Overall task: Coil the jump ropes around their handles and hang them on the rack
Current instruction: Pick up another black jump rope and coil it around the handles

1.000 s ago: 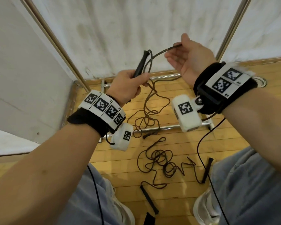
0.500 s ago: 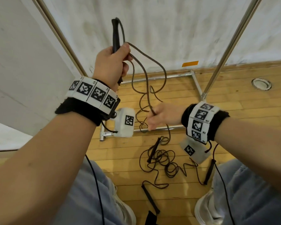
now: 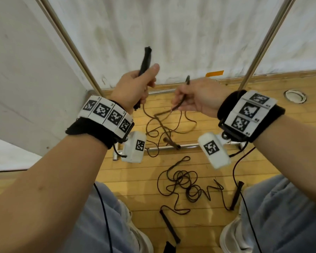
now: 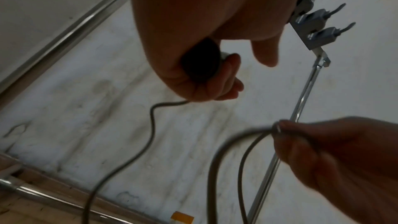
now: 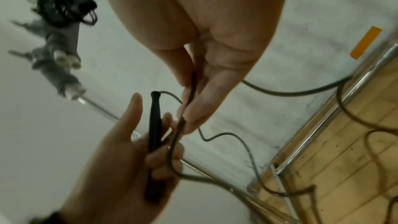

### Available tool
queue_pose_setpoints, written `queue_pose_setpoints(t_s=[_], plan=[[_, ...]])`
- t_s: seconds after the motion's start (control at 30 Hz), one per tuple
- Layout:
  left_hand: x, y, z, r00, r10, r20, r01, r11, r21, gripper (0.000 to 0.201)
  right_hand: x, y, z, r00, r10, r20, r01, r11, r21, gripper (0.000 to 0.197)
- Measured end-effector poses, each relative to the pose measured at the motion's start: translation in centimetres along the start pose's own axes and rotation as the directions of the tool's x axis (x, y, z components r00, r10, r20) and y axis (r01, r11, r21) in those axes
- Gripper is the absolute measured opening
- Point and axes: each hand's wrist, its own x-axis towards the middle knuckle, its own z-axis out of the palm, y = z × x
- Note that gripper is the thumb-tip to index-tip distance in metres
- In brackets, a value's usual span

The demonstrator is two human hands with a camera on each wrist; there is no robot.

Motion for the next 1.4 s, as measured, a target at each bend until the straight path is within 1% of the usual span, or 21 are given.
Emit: queue_pose_setpoints(t_s=[0.1, 0.17, 0.33, 0.4, 0.43, 0.47, 0.53, 0.57, 0.6, 0.63, 0.7, 0.77, 0.8, 0.83, 0.9, 0.97, 1.07, 1.17, 1.27, 1.33, 1.4], plan=[[-0.7, -0.5, 1.0, 0.985, 0.03, 0.169, -0.045, 0.995, 0.084, 0.031, 0.1, -0.9, -0.4, 0.995, -0.041, -0.089, 0.057, 0.98, 0.188, 0.022], [-0.9, -0.7, 1.7, 0.978, 0.045, 0.204, -0.071, 0.99, 0.121, 0.018, 0.1, -1.2, -0.7, 0.988, -0.042, -0.148, 0.081, 0.961, 0.266, 0.023], [-1.0, -0.8, 2.3, 0.984, 0.077, 0.162, -0.121, 0.952, 0.282, 0.012, 0.4, -1.7, -1.2, 0.959, -0.072, -0.273, 0.176, 0.907, 0.382, 0.024], [-1.0, -0.7, 2.6, 0.984, 0.126, 0.129, -0.16, 0.941, 0.3, 0.016, 0.5, -1.7, -1.5, 0.964, -0.104, -0.246, 0.196, 0.9, 0.389, 0.024], [-1.0, -0.5, 2.6, 0.983, 0.155, 0.097, -0.177, 0.939, 0.295, 0.017, 0.5, -1.6, -1.6, 0.974, -0.116, -0.195, 0.18, 0.918, 0.353, 0.026], [-0.9, -0.4, 2.6, 0.981, 0.182, 0.063, -0.193, 0.938, 0.289, 0.018, 0.5, -1.3, -1.7, 0.985, -0.116, -0.125, 0.146, 0.954, 0.26, 0.03], [-0.8, -0.1, 2.4, 0.977, 0.213, 0.001, -0.206, 0.944, 0.259, 0.019, 0.3, -0.2, -1.4, 0.997, -0.073, 0.022, 0.075, 0.989, -0.127, 0.031], [-0.8, 0.0, 2.3, 0.977, 0.213, -0.022, -0.202, 0.952, 0.23, 0.018, 0.2, 0.6, -0.9, 0.997, -0.039, 0.072, 0.063, 0.924, -0.377, 0.027], [-0.7, 0.2, 2.2, 0.977, 0.208, -0.04, -0.196, 0.96, 0.199, 0.018, 0.1, 1.4, -0.4, 0.995, -0.01, 0.1, 0.067, 0.808, -0.585, 0.022], [-0.6, 0.2, 2.1, 0.977, 0.203, -0.058, -0.19, 0.965, 0.179, 0.018, 0.0, 2.2, 0.1, 0.993, 0.015, 0.117, 0.075, 0.686, -0.724, 0.019], [-0.4, 0.2, 1.9, 0.975, 0.203, -0.096, -0.184, 0.967, 0.173, 0.017, 0.0, 3.4, 1.0, 0.988, 0.075, 0.132, 0.072, 0.536, -0.841, 0.024], [-0.3, 0.0, 1.9, 0.966, 0.216, -0.138, -0.189, 0.964, 0.189, 0.018, 0.1, 3.8, 1.3, 0.986, 0.084, 0.143, 0.084, 0.486, -0.87, 0.029], [-0.2, -0.1, 1.8, 0.958, 0.234, -0.168, -0.198, 0.959, 0.204, 0.019, 0.2, 3.7, 1.4, 0.986, 0.086, 0.146, 0.083, 0.507, -0.858, 0.029], [-0.2, -0.1, 1.8, 0.945, 0.258, -0.199, -0.212, 0.951, 0.227, 0.02, 0.3, 3.5, 1.4, 0.986, 0.086, 0.143, 0.069, 0.572, -0.818, 0.028], [-0.1, -0.3, 1.5, 0.93, 0.299, -0.212, -0.236, 0.931, 0.28, 0.024, 0.5, 2.9, 1.2, 0.993, 0.06, 0.099, 0.02, 0.753, -0.658, 0.028], [-0.3, -0.5, 1.3, 0.947, 0.297, -0.123, -0.243, 0.911, 0.333, 0.025, 0.8, 2.2, 0.8, 1.0, 0.025, 0.007, -0.019, 0.884, -0.467, 0.028], [-0.8, -0.9, 1.2, 0.966, 0.248, 0.076, -0.255, 0.86, 0.442, 0.025, 0.9, 0.9, 0.1, 0.998, -0.004, -0.064, -0.007, 0.986, -0.169, 0.028], [-1.1, -1.0, 1.2, 0.973, 0.157, 0.171, -0.223, 0.839, 0.497, 0.029, 1.1, 0.0, -0.3, 0.996, -0.013, -0.086, 0.024, 0.992, 0.121, 0.031], [-1.1, -0.9, 1.2, 0.972, 0.096, 0.213, -0.194, 0.842, 0.504, 0.026, 1.3, -0.5, -0.6, 0.993, 0.036, -0.116, 0.008, 0.935, 0.355, 0.03], [-1.1, -0.8, 1.4, 0.969, 0.114, 0.219, -0.216, 0.824, 0.524, 0.022, 1.2, -0.7, -0.5, 0.992, 0.052, -0.111, 0.001, 0.901, 0.434, 0.03], [-1.2, -0.7, 1.5, 0.961, 0.154, 0.23, -0.258, 0.8, 0.542, 0.019, 1.2, -0.7, -0.3, 0.989, 0.026, -0.149, 0.035, 0.918, 0.394, 0.035]])
